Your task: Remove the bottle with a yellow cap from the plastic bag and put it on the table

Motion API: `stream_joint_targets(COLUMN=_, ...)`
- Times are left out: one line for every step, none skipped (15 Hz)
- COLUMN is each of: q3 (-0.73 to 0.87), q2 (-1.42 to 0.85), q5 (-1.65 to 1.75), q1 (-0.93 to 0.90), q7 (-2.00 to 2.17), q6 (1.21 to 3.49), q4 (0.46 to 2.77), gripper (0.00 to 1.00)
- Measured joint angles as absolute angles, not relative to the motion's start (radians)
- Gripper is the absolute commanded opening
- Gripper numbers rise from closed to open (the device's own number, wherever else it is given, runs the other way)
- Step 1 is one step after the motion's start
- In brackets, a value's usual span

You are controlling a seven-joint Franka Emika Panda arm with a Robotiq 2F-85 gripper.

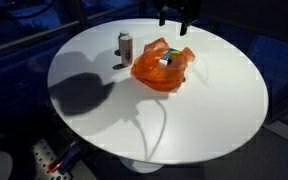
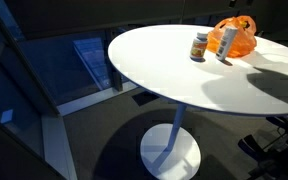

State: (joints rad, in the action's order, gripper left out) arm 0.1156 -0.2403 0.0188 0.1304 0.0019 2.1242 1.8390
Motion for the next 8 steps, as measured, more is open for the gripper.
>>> stream_joint_targets(q3=0.116, q2=-0.247, q5=0.017, q1=0.131, q7=0.001, q6=2.134, q4=1.839, gripper=1.00)
stream_joint_targets(q3=0.116, q2=-0.252, q5=0.017, q1=0.132, q7=0.001, q6=2.141, q4=1.839, gripper=1.00)
stream_joint_targets(q3=0.116, q2=-0.256, q5=0.017, q1=0.133, q7=0.002, q6=2.145, q4=1.839, gripper=1.00)
stream_joint_targets(q3=0.117, q2=-0.259, q5=0.017, q1=0.135, q7=0.003, q6=2.147, q4=1.839, gripper=1.00)
stream_joint_targets(q3=0.120, q2=-0.261, q5=0.017, q1=0.135, q7=0.004, q6=2.148, q4=1.839, gripper=1.00)
stream_joint_targets(q3=0.123, q2=-0.263, q5=0.017, q1=0.136, q7=0.007, q6=2.149, q4=1.839, gripper=1.00)
stream_joint_targets(q3=0.128, q2=-0.264, q5=0.017, q1=0.136, q7=0.009, q6=2.149, q4=1.839, gripper=1.00)
stream_joint_targets(q3=0.132, q2=-0.265, q5=0.017, q1=0.137, q7=0.012, q6=2.149, q4=1.839, gripper=1.00)
